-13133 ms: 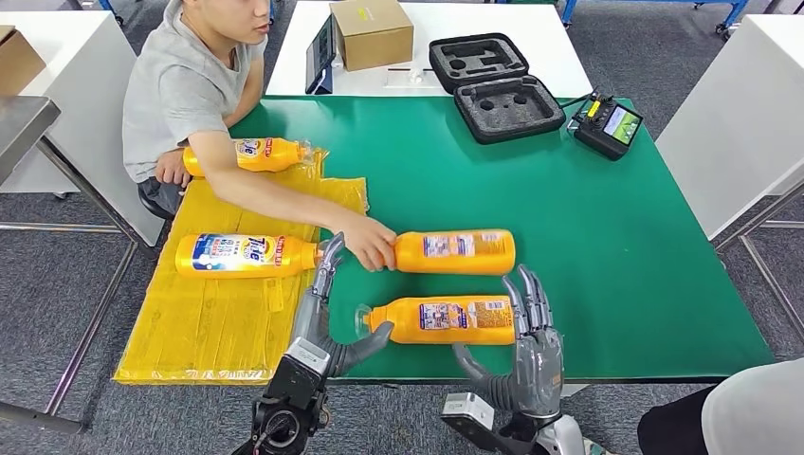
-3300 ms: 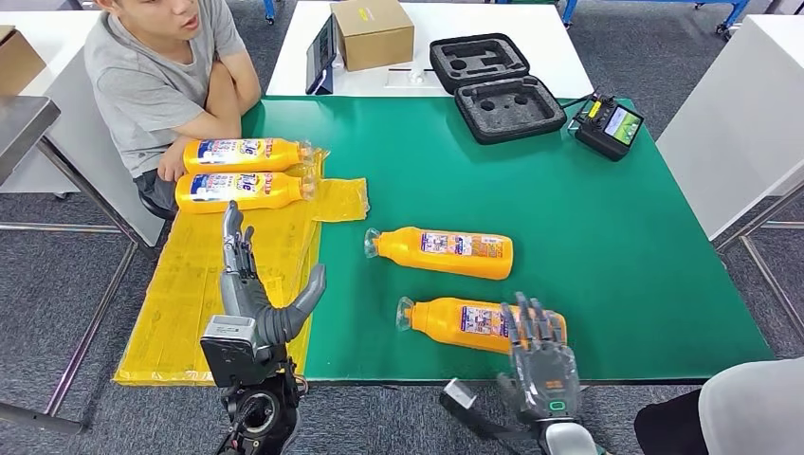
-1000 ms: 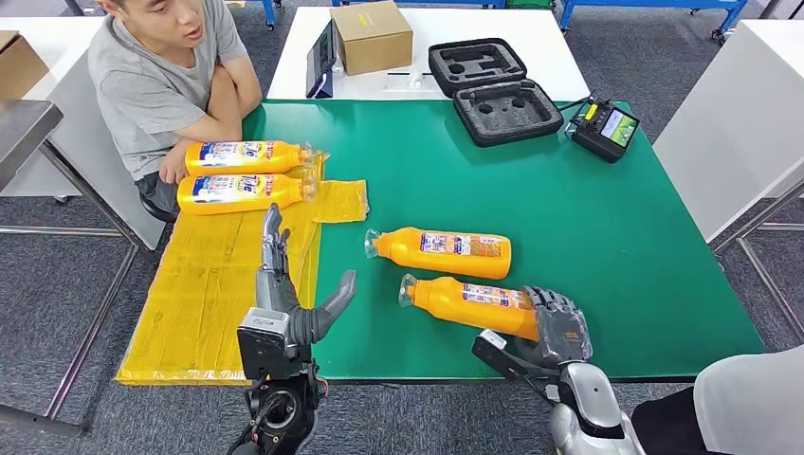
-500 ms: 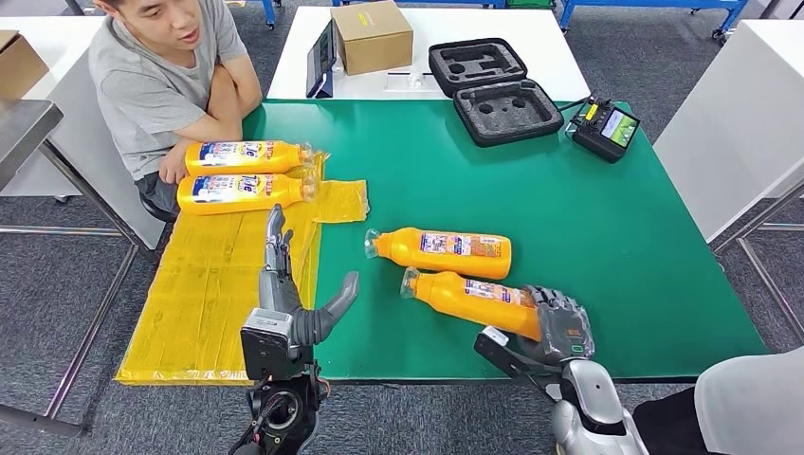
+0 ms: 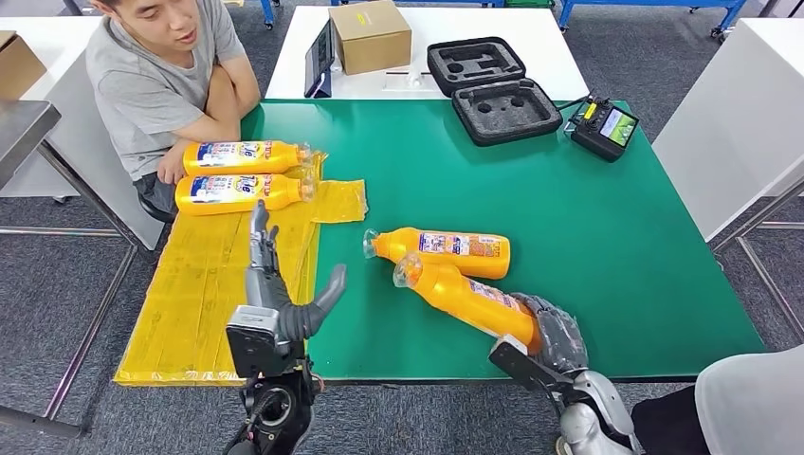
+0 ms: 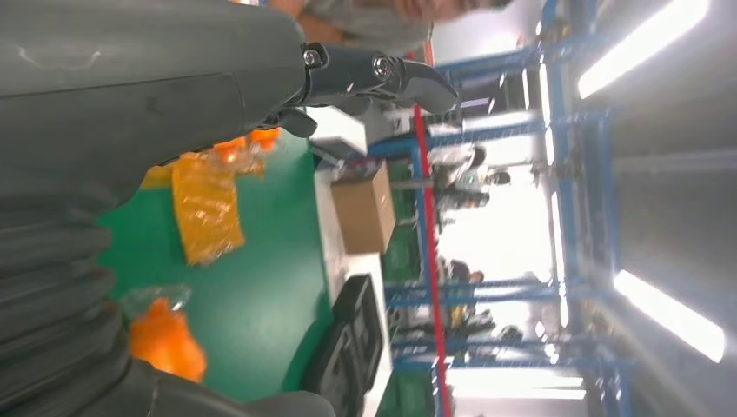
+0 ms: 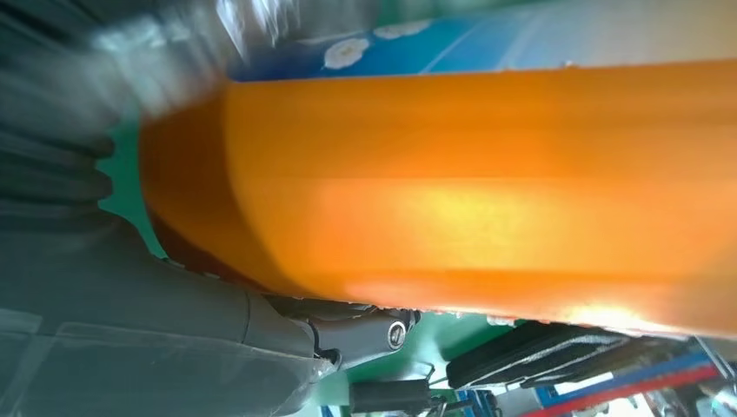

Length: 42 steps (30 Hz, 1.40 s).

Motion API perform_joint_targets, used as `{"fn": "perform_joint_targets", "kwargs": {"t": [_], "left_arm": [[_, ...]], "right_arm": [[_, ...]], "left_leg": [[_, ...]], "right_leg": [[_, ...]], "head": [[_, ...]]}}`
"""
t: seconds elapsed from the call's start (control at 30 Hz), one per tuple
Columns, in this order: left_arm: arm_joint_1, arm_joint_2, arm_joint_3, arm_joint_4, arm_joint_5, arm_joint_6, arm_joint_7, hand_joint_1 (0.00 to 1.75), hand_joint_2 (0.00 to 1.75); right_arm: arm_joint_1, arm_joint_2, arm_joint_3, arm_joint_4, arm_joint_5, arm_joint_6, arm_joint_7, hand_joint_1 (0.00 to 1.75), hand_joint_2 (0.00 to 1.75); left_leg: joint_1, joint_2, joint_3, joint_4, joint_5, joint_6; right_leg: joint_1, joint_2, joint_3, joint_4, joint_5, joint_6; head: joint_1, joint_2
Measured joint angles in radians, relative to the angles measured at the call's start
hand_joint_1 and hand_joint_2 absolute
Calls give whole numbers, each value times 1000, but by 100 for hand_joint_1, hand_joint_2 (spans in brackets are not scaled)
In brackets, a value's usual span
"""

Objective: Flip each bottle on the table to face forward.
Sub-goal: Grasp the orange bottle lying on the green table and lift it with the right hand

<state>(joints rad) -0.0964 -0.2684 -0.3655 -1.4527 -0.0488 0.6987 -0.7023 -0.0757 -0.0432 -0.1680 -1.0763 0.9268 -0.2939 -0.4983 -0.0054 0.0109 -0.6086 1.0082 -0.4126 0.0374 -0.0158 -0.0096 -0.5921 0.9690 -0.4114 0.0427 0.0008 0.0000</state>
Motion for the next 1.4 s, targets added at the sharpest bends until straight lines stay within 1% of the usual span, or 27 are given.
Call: {"fn": "perform_joint_targets", "kwargs": {"t": [0.13,0.5,0.67,0.73,0.87,0.93,1.2,1.3,1.4], "left_arm": [[7,-10,25,-20,7,0,0,0,175],[12,-17,48,-27,42,0,0,0,175],[17,-20,59,-27,73,-2,0,0,175],[19,-24,64,-20,109,-24,0,0,175],[21,-27,66,60,238,-137,1,0,175],[24,-27,63,106,270,-166,2,0,175],[24,-29,53,222,290,-186,2,0,175],[25,-29,44,250,327,-194,7,0,175],[25,-26,31,269,375,-222,32,0,175]], "right_arm": [[30,13,-3,-27,-6,-29,-25,175,175],[93,42,15,-114,45,-72,-25,175,175],[113,51,30,-153,57,-111,-18,175,175],[117,54,31,-166,53,-134,-15,175,175],[127,56,30,-199,27,-201,-15,175,175],[133,58,28,-216,22,-219,-15,175,175],[140,67,22,-265,16,-243,-17,175,175],[143,71,12,-281,12,-251,-18,175,175],[151,73,-1,-295,1,-268,-21,175,175]], "left_leg": [[0,-1,-2,0,0,0],[0,-2,-7,0,0,0],[0,-2,-8,0,0,0],[0,-2,-8,0,0,0],[0,-2,-8,0,0,0],[-1,-2,-8,0,0,0],[-1,-2,-8,0,0,0],[-1,-2,-9,0,0,0],[-1,-2,-9,0,0,0]], "right_leg": [[0,0,-1,0,0,0],[-1,-1,-5,0,0,0],[-1,-1,-6,0,0,0],[-1,-1,-6,0,-1,0],[-1,-1,-7,0,-1,1],[-1,-1,-7,0,-1,1],[-1,-1,-7,0,-1,1],[-1,-1,-7,0,-1,1],[-1,-1,-7,0,-1,1]], "head": [[0,0],[0,0],[0,0],[0,0],[0,0],[0,0],[0,0],[0,0],[0,0]]}}
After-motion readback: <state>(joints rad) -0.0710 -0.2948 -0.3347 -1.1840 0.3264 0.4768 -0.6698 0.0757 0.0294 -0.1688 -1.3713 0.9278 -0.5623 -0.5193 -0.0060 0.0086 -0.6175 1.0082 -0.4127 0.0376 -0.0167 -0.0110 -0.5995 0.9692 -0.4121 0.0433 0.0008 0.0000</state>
